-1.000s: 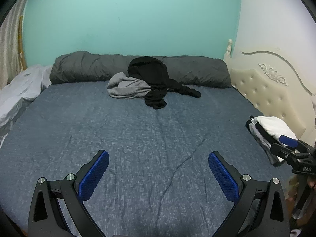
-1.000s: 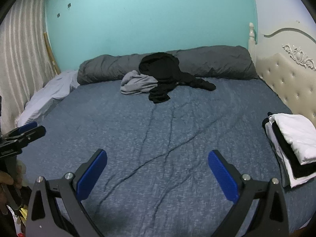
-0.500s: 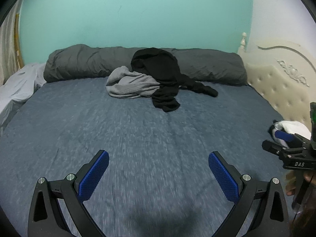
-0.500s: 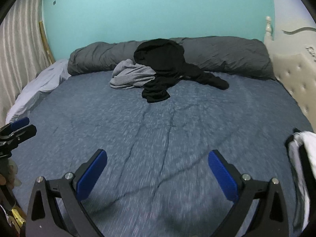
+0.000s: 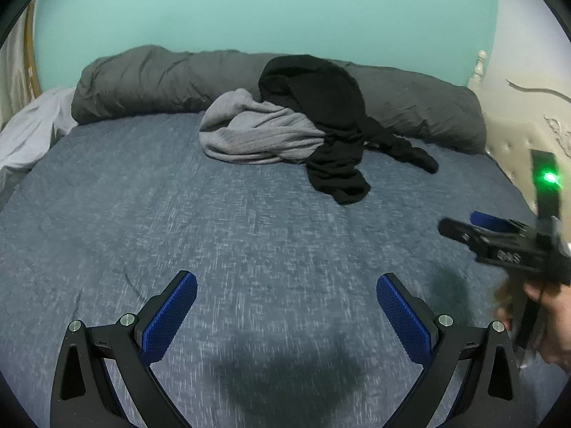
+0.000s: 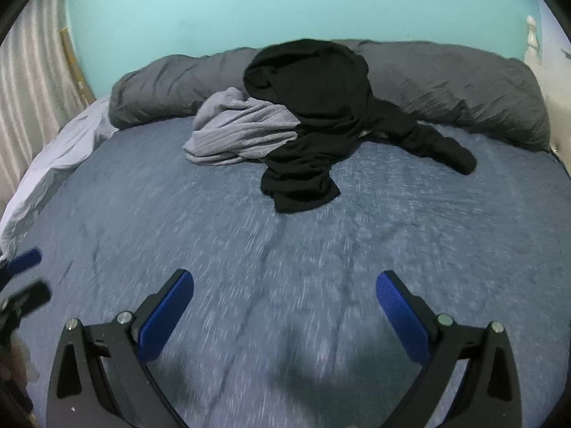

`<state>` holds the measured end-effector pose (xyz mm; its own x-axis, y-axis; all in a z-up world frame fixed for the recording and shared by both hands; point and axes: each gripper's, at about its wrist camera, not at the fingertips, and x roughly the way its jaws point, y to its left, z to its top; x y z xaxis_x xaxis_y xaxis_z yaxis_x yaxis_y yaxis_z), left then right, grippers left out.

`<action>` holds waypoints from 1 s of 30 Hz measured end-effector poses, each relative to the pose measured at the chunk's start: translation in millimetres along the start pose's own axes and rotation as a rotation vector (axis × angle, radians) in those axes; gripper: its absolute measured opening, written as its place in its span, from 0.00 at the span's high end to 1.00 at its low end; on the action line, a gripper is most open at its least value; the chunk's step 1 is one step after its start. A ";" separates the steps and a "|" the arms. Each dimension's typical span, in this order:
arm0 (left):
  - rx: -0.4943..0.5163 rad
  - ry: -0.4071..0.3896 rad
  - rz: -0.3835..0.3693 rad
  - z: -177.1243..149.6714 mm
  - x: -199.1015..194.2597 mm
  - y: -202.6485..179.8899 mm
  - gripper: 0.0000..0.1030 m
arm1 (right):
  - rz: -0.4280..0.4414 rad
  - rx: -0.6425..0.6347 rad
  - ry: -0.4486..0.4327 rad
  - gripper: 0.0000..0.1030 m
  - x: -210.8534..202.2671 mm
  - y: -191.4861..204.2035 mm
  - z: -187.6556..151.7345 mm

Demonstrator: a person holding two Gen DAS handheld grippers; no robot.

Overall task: Fold clothes
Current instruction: 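Move the right tool to the black hoodie and grasp its hem, then pull the black hoodie off the pile with the right tool, spreading it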

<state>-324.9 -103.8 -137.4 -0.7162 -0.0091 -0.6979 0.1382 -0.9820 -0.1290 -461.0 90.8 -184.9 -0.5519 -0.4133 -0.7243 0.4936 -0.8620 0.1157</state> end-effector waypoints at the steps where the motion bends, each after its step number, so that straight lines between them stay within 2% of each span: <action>1: -0.004 0.007 -0.006 3.1 5.1 3.4 0.00 | 0.000 -0.002 0.006 0.00 12.3 0.8 7.6; 12: -0.036 0.093 -0.035 28.7 59.2 45.9 0.00 | -0.001 0.057 0.118 0.01 135.4 -10.4 66.0; 16: -0.036 0.124 -0.047 26.2 75.0 56.5 0.00 | -0.025 0.048 0.135 0.12 173.7 -13.7 80.3; 20: -0.057 0.142 -0.074 18.4 87.3 67.2 0.00 | -0.057 0.020 0.159 0.29 208.7 -11.7 89.9; 24: -0.076 0.145 -0.099 7.1 96.3 74.5 0.00 | -0.033 0.008 0.187 0.42 230.2 -11.3 89.5; 25: -0.074 0.144 -0.100 4.1 97.2 74.5 0.00 | -0.025 0.005 0.186 0.50 230.4 -10.8 88.7; 26: -0.069 0.143 -0.101 1.4 97.4 74.0 0.00 | -0.017 0.001 0.177 0.62 226.1 -9.9 87.7; 28: -0.062 0.132 -0.103 -4.0 94.6 72.0 0.00 | -0.001 -0.008 0.160 0.77 217.5 -8.2 85.5; 29: -0.059 0.125 -0.104 -6.7 92.4 70.9 0.00 | 0.007 -0.012 0.152 0.83 213.2 -7.3 84.4; 30: -0.056 0.118 -0.104 -9.4 90.3 69.7 0.00 | 0.014 -0.016 0.144 0.85 208.9 -6.4 83.3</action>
<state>-373.5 -171.3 -216.0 -0.6440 0.1178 -0.7559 0.1072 -0.9644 -0.2416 -635.5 -14.5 -280.3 -0.4434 -0.3784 -0.8125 0.5122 -0.8509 0.1168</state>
